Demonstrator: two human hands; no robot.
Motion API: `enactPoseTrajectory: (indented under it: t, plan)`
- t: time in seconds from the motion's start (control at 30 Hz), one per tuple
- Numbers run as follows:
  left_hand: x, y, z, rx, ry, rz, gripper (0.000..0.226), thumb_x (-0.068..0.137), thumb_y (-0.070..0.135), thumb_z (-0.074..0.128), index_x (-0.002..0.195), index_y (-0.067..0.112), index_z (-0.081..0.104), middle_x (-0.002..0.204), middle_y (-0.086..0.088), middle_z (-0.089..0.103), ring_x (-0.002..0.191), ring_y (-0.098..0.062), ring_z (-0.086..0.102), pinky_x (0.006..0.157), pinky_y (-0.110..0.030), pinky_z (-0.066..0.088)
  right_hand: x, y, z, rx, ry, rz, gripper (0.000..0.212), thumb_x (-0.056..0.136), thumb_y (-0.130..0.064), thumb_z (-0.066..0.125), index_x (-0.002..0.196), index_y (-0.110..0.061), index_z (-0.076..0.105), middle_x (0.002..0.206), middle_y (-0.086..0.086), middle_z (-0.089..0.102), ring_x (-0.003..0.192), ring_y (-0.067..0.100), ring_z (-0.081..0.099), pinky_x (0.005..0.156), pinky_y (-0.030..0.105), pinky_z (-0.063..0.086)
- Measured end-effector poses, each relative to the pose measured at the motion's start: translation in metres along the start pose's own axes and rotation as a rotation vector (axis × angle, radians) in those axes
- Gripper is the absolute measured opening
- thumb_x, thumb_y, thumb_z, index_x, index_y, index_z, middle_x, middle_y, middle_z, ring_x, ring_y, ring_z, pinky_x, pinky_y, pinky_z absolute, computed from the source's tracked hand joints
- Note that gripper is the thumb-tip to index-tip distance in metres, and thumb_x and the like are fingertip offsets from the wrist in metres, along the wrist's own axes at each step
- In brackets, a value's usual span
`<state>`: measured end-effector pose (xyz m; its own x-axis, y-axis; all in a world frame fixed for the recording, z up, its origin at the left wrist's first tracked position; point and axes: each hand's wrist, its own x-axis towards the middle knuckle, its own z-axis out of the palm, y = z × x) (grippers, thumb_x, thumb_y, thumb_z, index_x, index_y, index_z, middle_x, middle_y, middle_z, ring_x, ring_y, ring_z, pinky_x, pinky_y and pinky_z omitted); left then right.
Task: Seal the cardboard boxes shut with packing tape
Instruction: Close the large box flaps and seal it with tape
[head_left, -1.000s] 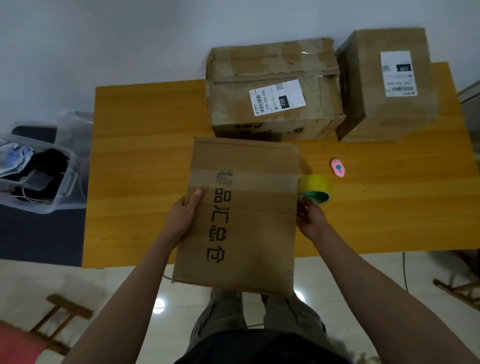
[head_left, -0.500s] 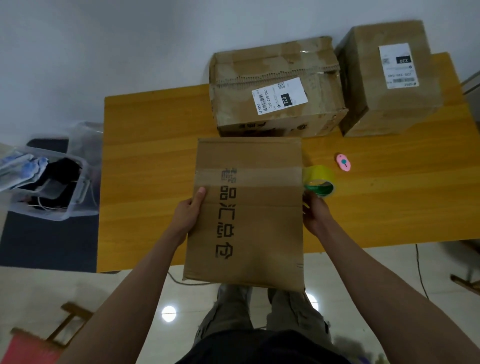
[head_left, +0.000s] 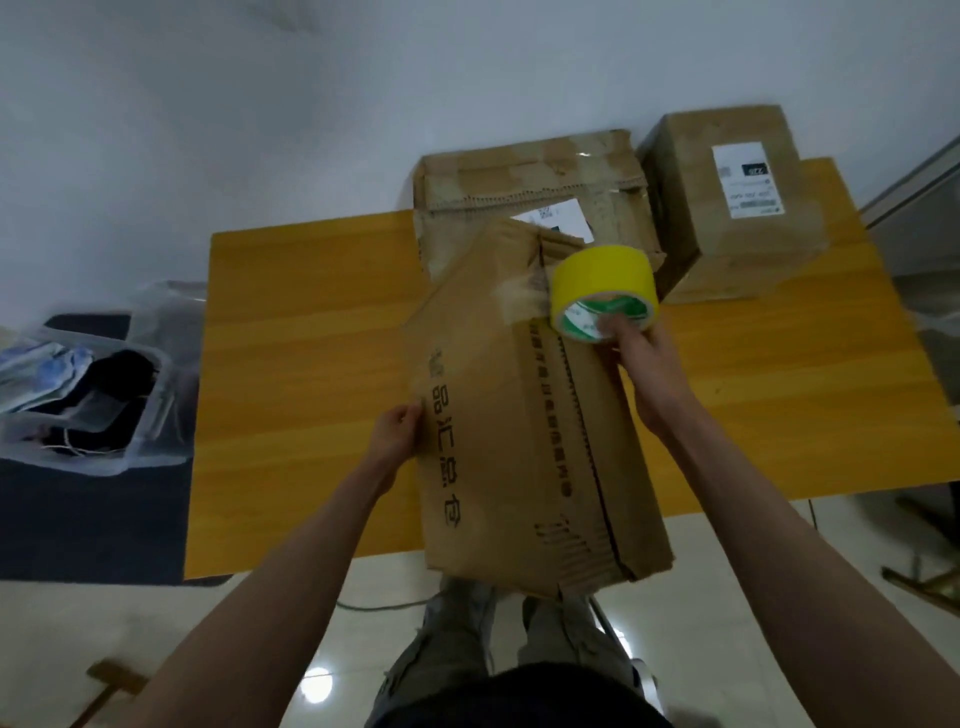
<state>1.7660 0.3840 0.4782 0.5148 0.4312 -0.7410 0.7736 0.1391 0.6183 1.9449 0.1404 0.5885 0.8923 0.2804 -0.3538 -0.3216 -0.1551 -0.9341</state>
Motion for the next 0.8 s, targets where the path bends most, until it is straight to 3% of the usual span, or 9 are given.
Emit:
enactPoseTrajectory:
  t: [0.1, 0.17, 0.23, 0.3, 0.37, 0.47, 0.63, 0.7, 0.8]
  plan:
    - [-0.007, 0.016, 0.009, 0.059, -0.079, 0.083, 0.055, 0.106, 0.052, 0.036, 0.138, 0.01, 0.054, 0.14, -0.016, 0.057, 0.103, -0.017, 0.061, 0.094, -0.041, 0.053, -0.007, -0.024, 0.023, -0.25, -0.024, -0.18, 0.04, 0.101, -0.017, 0.052, 0.14, -0.024, 0.043, 0.127, -0.001, 0.057, 0.117, 0.019, 0.056, 0.098, 0.039, 0.05]
    - [-0.023, 0.034, 0.0, -0.092, -0.04, 0.213, 0.063, 0.105, 0.057, 0.031, 0.154, 0.019, 0.039, 0.157, -0.007, 0.042, 0.127, -0.02, 0.055, 0.104, -0.039, 0.047, -0.012, -0.028, 0.042, -0.404, -0.03, -0.256, 0.048, 0.099, -0.028, 0.05, 0.144, -0.015, 0.041, 0.13, 0.006, 0.055, 0.119, 0.025, 0.054, 0.099, 0.046, 0.049]
    - [-0.044, 0.054, -0.02, -0.215, 0.023, 0.464, 0.065, 0.102, 0.063, 0.037, 0.158, 0.032, 0.029, 0.165, 0.005, 0.028, 0.144, -0.018, 0.041, 0.112, -0.039, 0.041, -0.016, -0.029, 0.06, -0.545, -0.057, -0.313, 0.056, 0.094, -0.034, 0.051, 0.143, -0.01, 0.042, 0.134, 0.013, 0.054, 0.121, 0.031, 0.053, 0.096, 0.047, 0.048]
    - [-0.06, 0.076, -0.042, -0.07, 0.039, 0.767, 0.078, 0.091, 0.065, 0.057, 0.158, 0.038, 0.028, 0.167, 0.014, 0.018, 0.151, -0.012, 0.028, 0.116, -0.035, 0.036, -0.018, -0.03, 0.077, -0.642, -0.082, -0.358, 0.057, 0.092, -0.036, 0.054, 0.142, -0.009, 0.042, 0.134, 0.016, 0.052, 0.119, 0.035, 0.052, 0.092, 0.047, 0.048]
    - [-0.061, 0.096, -0.058, 0.223, 0.031, 0.96, 0.101, 0.076, 0.062, 0.076, 0.159, 0.031, 0.026, 0.168, 0.015, 0.012, 0.155, -0.011, 0.015, 0.122, -0.042, 0.026, -0.019, -0.031, 0.091, -0.704, -0.094, -0.409, 0.059, 0.092, -0.036, 0.061, 0.142, -0.009, 0.044, 0.131, 0.016, 0.052, 0.116, 0.036, 0.053, 0.088, 0.046, 0.048]
    - [-0.048, 0.113, -0.074, 0.449, -0.031, 0.977, 0.124, 0.061, 0.075, 0.079, 0.161, 0.027, 0.022, 0.169, 0.013, 0.012, 0.157, -0.016, 0.003, 0.124, -0.057, 0.017, -0.02, -0.036, 0.102, -0.781, -0.103, -0.457, 0.062, 0.09, -0.034, 0.068, 0.143, -0.013, 0.045, 0.129, 0.014, 0.052, 0.113, 0.034, 0.052, 0.083, 0.04, 0.047]
    - [-0.031, 0.109, -0.079, 0.615, 0.012, 1.0, 0.125, 0.057, 0.085, 0.071, 0.16, 0.032, 0.022, 0.169, 0.018, 0.009, 0.157, -0.018, -0.002, 0.121, -0.065, 0.014, -0.015, -0.052, 0.102, -0.905, -0.112, -0.559, 0.044, 0.088, -0.033, 0.07, 0.123, -0.011, 0.055, 0.112, 0.004, 0.046, 0.093, 0.026, 0.055, 0.063, 0.034, 0.043]
    - [-0.029, 0.108, -0.082, 0.645, 0.02, 0.965, 0.125, 0.058, 0.086, 0.07, 0.16, 0.034, 0.021, 0.168, 0.02, 0.007, 0.157, -0.016, -0.004, 0.121, -0.066, 0.012, -0.012, -0.062, 0.096, -0.859, -0.12, -0.626, 0.036, 0.085, -0.022, 0.07, 0.117, -0.012, 0.058, 0.114, 0.005, 0.051, 0.096, 0.025, 0.055, 0.066, 0.042, 0.053]
    - [-0.03, 0.109, -0.084, 0.674, 0.001, 0.923, 0.124, 0.058, 0.084, 0.07, 0.16, 0.036, 0.019, 0.167, 0.023, 0.005, 0.157, -0.015, -0.006, 0.123, -0.064, 0.007, -0.005, -0.076, 0.084, -0.775, -0.11, -0.684, 0.034, 0.083, -0.006, 0.064, 0.117, -0.012, 0.06, 0.115, 0.007, 0.058, 0.101, 0.023, 0.055, 0.075, 0.05, 0.054]
